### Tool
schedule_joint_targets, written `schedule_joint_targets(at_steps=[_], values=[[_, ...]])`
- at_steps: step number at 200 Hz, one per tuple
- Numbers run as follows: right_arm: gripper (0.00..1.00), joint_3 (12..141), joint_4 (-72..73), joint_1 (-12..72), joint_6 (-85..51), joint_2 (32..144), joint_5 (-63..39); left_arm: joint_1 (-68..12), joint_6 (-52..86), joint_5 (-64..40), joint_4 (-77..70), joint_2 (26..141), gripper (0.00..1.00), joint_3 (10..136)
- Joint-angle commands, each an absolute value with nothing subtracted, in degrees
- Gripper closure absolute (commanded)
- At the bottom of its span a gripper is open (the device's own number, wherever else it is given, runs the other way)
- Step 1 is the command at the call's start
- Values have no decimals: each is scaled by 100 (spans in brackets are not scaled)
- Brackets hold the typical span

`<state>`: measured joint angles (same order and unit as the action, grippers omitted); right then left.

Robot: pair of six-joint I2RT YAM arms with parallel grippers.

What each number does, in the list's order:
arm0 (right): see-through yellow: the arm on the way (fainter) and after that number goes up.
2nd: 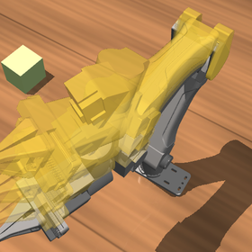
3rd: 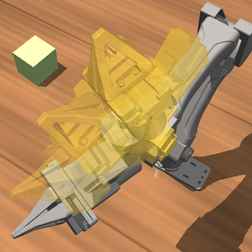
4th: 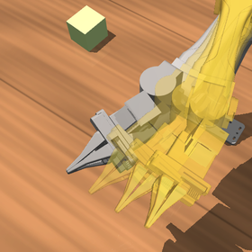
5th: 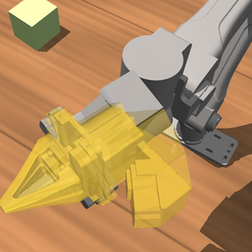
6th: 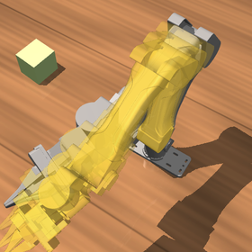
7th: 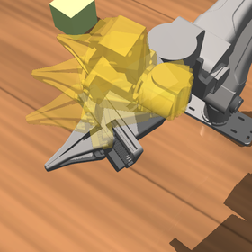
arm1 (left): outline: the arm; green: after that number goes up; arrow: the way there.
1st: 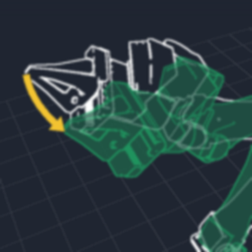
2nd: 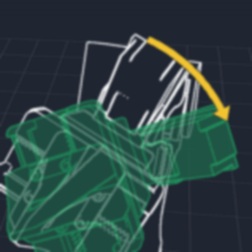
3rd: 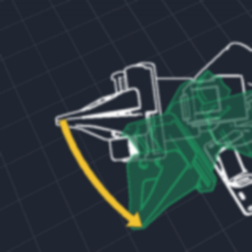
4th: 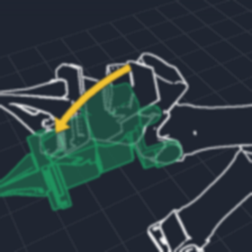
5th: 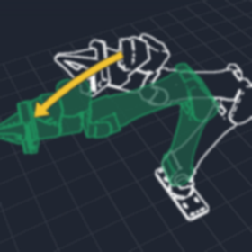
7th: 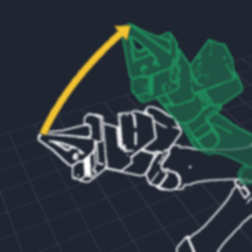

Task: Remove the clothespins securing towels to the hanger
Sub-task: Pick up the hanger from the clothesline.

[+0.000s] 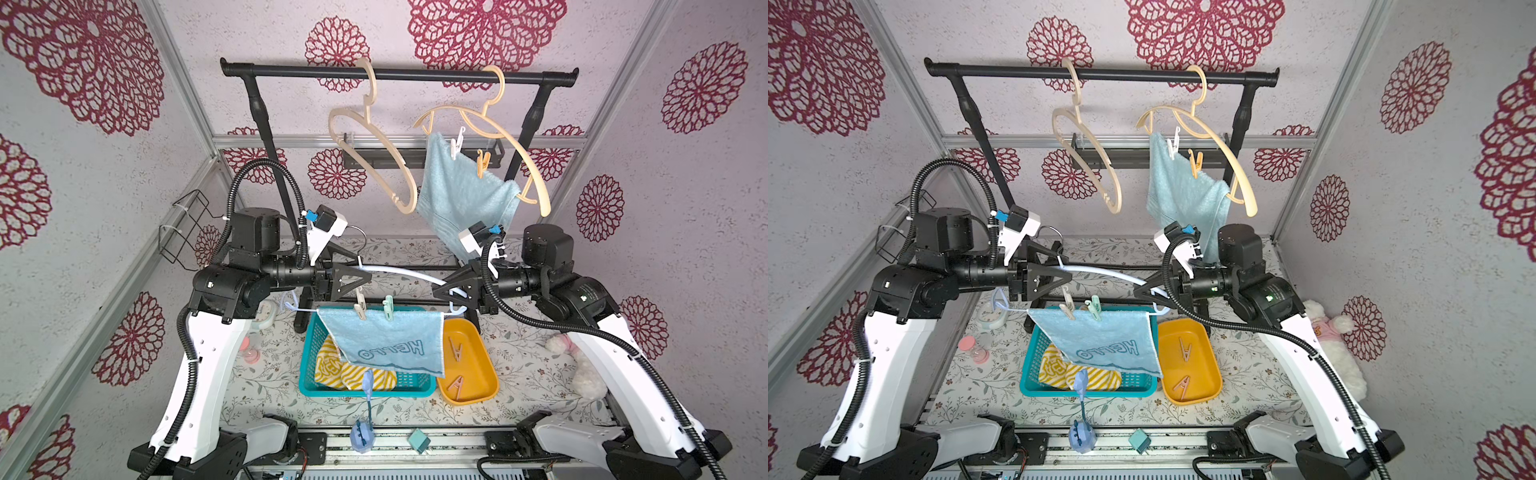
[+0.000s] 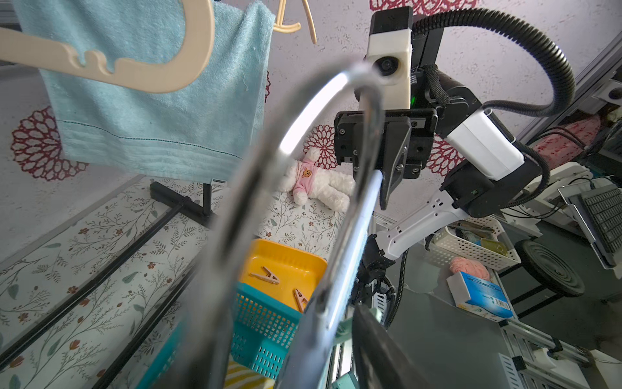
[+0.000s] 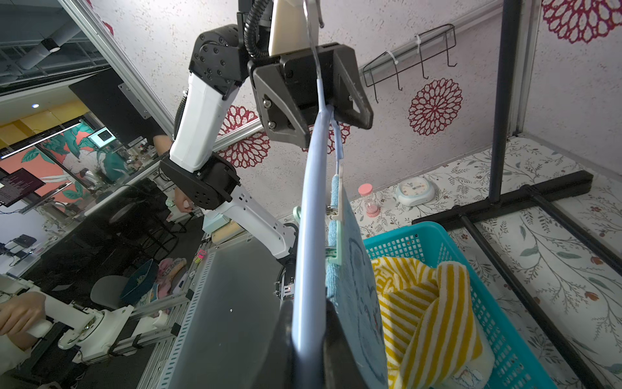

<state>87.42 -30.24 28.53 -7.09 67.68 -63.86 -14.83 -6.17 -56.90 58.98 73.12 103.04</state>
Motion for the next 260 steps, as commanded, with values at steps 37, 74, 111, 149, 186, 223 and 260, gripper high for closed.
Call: schedule_joint_targets(at_steps=[37, 74, 111, 149, 186, 223, 260], values=[[70, 8708, -1988, 2866, -852, 6612, -6319, -1485, -457, -5781, 5556, 7256, 100, 10162], [51, 8622, -1854, 2843, -907, 6607, -6230, -1481, -448, -5540, 5346, 7115, 100, 9890], [44, 8757, -1881, 2650, -907, 6440, -6069, -1485, -505, -5269, 5362, 7076, 100, 9859], [44, 8914, -1947, 2636, -1146, 6358, -6310, -1481, -477, -4850, 5254, 7059, 100, 9932], [47, 8770, -2268, 3081, -990, 6477, -5946, -1484, -344, -4767, 5124, 7114, 100, 10070], [46, 8452, -2167, 3809, -826, 6595, -5286, -1485, -125, -4776, 5023, 7245, 100, 10169], [45, 8266, -1886, 4144, -689, 6788, -4722, -1491, -149, -4826, 5187, 7382, 100, 10308]])
